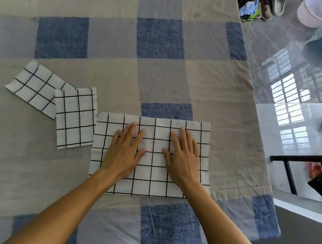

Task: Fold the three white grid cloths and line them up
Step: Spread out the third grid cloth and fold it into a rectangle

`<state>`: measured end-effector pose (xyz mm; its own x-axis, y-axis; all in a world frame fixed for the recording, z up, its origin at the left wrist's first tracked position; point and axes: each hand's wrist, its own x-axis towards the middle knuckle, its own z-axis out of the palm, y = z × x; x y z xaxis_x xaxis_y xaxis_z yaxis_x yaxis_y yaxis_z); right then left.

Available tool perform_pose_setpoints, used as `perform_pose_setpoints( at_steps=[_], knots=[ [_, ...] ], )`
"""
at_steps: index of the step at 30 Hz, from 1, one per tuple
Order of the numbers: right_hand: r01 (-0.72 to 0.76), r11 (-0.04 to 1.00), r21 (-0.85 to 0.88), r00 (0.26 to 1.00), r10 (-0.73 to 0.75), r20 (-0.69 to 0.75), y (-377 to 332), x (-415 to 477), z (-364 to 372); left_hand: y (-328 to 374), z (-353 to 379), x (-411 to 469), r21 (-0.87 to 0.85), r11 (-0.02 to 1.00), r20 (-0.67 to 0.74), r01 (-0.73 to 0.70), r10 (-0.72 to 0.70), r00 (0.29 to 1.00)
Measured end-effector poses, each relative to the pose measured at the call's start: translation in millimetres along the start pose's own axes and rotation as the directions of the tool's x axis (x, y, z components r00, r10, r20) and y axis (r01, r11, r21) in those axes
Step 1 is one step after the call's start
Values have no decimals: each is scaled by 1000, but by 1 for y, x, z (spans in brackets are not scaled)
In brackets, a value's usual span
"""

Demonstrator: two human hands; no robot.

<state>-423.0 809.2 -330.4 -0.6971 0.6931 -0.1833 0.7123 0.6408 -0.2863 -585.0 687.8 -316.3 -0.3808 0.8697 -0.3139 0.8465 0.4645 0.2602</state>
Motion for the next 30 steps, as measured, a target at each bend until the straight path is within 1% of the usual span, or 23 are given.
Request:
perform_pose_setpoints(
  at_steps=[8,12,15,17,21,26,27,30],
  knots=[
    [-36,999,4,999,36,9,-2,-2,-1,6,3,5,-26,999,16,20,-19,1000],
    [-22,999,49,1000,22,-5,-4,-2,0,8,3,4,-22,1000,-42,15,-15,999],
    [15,999,50,1000,-14,-7,-8,0,3,15,6,0,-15,999,-73,-28,27,997],
    [0,999,42,1000,0,3,-10,2,6,21,9,-2,-15,999,-63,-46,45,997],
    [-5,1000,11,1000,5,8,-6,0,9,22,19,-1,0,1000,-19,21,-21,1000],
    [-18,1000,20,1000,18,-4,-8,0,9,17,22,1,48,999,-11,19,-19,1000],
    [0,1000,26,1000,0,-5,-11,0,7,17,22,1,52,998,-9,21,-20,1000],
    [120,993,13,992,-120,23,-23,-3,7,16,24,2,74,997,-3,28,-28,1000]
  ],
)
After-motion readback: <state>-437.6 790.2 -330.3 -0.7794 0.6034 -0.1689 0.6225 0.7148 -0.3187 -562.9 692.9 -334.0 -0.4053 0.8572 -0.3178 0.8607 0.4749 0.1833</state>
